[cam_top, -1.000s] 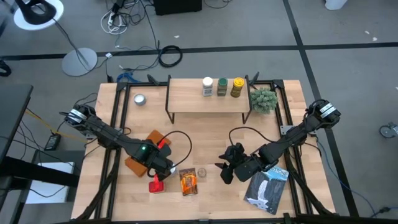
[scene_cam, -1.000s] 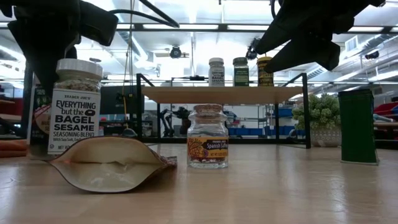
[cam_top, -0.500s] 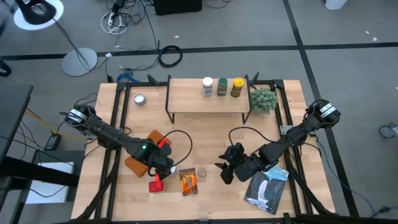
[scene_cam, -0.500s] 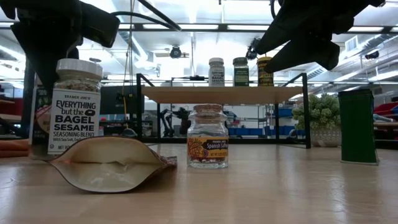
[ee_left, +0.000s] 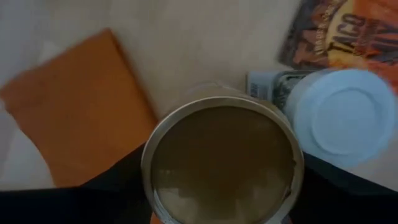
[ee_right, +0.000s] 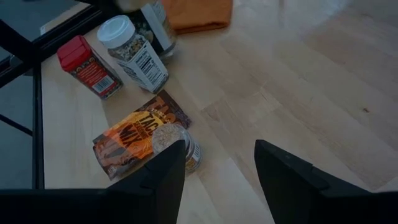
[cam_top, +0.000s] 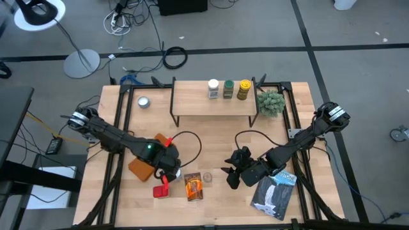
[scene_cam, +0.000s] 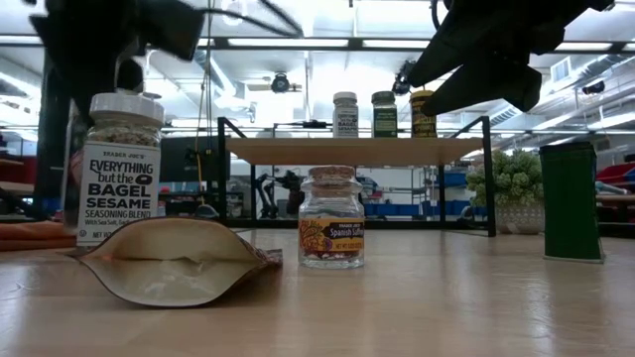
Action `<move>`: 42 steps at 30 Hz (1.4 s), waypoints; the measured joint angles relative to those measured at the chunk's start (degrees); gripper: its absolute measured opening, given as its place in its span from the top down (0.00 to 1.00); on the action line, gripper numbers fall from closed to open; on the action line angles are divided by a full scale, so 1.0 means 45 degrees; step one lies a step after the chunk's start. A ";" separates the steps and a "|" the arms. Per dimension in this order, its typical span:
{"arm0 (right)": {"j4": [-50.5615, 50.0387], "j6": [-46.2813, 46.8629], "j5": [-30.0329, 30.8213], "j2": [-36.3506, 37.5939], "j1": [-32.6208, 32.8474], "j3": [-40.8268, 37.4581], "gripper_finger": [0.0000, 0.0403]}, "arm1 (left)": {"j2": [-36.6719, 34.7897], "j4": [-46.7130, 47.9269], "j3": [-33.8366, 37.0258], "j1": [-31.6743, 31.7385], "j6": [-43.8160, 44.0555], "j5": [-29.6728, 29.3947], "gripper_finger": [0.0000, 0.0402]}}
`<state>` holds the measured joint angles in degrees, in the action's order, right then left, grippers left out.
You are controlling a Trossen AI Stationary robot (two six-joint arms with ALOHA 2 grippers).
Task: Shelf spices
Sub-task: Put the brown seasoning bottle on the shelf
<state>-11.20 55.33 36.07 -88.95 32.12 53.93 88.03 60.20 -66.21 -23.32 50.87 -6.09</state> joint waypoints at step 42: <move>0.0000 0.0000 -0.0005 0.0000 -0.0328 0.0000 0.52 | 0.0692 0.3189 -0.8949 1.2117 -1.5519 0.1735 0.33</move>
<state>-11.20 55.33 36.05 -88.95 30.64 53.93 91.14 74.55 -106.48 31.21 -18.97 1.72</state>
